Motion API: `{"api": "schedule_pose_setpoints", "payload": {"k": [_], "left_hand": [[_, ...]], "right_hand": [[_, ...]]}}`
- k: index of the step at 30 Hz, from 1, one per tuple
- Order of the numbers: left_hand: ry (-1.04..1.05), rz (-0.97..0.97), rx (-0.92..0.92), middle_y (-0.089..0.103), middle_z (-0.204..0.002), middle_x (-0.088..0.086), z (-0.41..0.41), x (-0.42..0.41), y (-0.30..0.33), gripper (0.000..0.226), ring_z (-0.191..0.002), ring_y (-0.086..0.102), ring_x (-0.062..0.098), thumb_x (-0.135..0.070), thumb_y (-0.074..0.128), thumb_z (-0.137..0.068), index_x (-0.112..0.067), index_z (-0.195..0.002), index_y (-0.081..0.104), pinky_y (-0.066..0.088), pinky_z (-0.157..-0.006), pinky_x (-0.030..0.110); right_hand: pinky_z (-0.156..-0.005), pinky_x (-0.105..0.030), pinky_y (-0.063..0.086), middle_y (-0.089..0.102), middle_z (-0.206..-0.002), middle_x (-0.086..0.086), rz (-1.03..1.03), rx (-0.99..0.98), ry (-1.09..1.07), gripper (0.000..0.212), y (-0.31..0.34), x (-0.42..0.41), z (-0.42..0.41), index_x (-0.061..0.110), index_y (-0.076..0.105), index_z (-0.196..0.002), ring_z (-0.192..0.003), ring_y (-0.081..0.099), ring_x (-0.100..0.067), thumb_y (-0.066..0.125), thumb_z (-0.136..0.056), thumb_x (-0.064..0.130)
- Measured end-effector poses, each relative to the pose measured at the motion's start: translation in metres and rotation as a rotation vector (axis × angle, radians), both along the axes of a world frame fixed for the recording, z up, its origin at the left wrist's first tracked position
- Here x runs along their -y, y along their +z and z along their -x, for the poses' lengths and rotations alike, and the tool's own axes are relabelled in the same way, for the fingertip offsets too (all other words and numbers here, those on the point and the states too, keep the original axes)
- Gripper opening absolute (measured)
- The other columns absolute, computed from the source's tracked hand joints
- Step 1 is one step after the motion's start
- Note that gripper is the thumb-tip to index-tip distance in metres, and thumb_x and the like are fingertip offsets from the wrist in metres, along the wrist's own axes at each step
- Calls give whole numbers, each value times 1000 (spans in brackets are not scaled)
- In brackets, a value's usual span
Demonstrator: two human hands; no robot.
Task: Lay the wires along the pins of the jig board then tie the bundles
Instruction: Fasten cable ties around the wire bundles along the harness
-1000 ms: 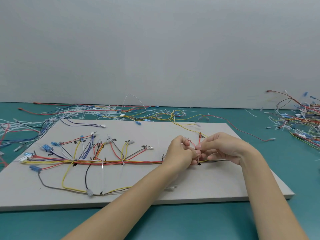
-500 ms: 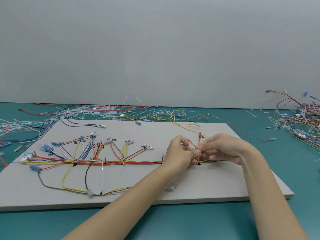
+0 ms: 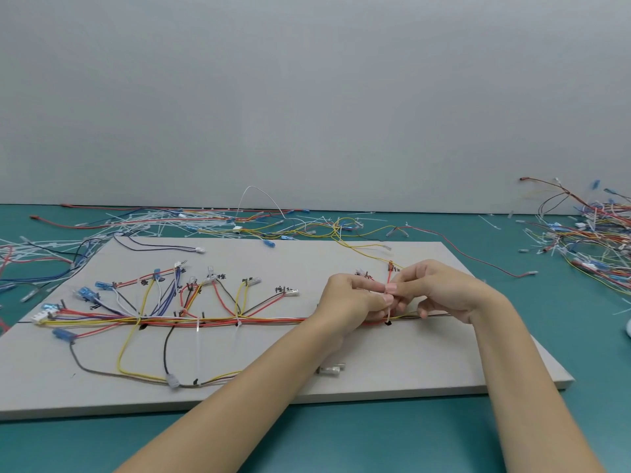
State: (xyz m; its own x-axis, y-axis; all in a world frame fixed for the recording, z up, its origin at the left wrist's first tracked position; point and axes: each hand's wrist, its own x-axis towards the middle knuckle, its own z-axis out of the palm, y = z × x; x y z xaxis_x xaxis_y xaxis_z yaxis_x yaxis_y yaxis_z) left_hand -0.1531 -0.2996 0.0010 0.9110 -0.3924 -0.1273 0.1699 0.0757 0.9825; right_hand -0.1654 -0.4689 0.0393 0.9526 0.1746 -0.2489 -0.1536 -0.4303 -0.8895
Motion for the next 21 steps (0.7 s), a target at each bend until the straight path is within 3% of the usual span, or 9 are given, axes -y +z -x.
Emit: {"api": "schedule_pose_setpoints", "payload": {"k": [5, 15, 18, 21], "left_hand": [[-45, -15, -6, 67, -78, 13, -3, -3, 0, 17, -63, 63, 13, -2, 71, -84, 5, -99, 72, 57, -71, 18], [-30, -89, 53, 64, -69, 11, 1, -2, 2, 12, -56, 60, 13, -6, 66, -90, 0, -81, 70, 57, -59, 18], [0, -243, 141, 65, -66, 8, 2, -3, 2, 11, -56, 60, 18, -7, 68, -86, -4, -76, 71, 53, -50, 23], [11, -482, 385, 60, -52, -10, 4, -2, 1, 21, -42, 51, 4, -11, 68, -84, -15, -64, 70, 41, -44, 17]], "right_hand": [[-47, -22, 40, 68, -72, -8, 40, 63, 50, 18, 1, -4, 1, 7, 61, -76, -61, 57, -10, 61, -93, 14], [-43, -21, 40, 56, -78, -17, 90, 155, -6, 20, 0, -13, 1, 5, 57, -79, -63, 51, -14, 54, -98, 11], [-43, -21, 40, 54, -74, -13, 54, 205, -41, 19, 1, -15, 1, 6, 54, -81, -61, 50, -11, 51, -99, 11], [-44, -21, 40, 49, -72, -4, -23, 287, -91, 19, 4, -17, 1, 6, 51, -80, -60, 50, -8, 49, -99, 10]]}}
